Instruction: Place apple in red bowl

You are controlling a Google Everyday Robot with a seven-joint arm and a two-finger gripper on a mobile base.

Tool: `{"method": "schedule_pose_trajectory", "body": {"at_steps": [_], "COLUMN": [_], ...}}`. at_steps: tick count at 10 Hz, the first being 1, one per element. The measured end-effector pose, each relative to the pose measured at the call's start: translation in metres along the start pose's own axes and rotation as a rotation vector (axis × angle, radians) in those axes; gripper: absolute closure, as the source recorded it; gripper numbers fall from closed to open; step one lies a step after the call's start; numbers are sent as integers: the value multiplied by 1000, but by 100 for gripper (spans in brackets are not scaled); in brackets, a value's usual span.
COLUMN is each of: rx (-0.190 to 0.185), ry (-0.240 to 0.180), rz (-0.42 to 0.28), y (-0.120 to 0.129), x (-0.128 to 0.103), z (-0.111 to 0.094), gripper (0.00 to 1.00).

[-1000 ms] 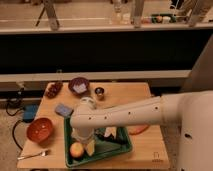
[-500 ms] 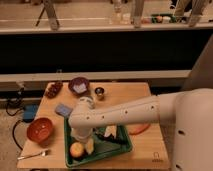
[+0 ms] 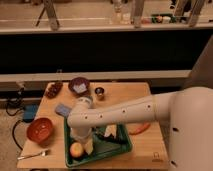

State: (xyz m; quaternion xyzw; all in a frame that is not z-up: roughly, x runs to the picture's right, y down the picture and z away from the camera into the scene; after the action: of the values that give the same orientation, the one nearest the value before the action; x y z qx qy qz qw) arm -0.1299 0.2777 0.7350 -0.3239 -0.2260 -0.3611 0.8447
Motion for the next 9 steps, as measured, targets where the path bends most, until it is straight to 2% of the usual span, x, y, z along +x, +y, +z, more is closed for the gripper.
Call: {"method": "schedule_pose_trajectory", "body": {"at_steps": [4, 6, 9], "rx": [-9, -24, -45], "ry": [-7, -10, -12], "rz": [-8, -13, -21], "y": [1, 1, 0], "x": [-4, -7, -12], "z": [3, 4, 7], "gripper": [26, 40, 42]}}
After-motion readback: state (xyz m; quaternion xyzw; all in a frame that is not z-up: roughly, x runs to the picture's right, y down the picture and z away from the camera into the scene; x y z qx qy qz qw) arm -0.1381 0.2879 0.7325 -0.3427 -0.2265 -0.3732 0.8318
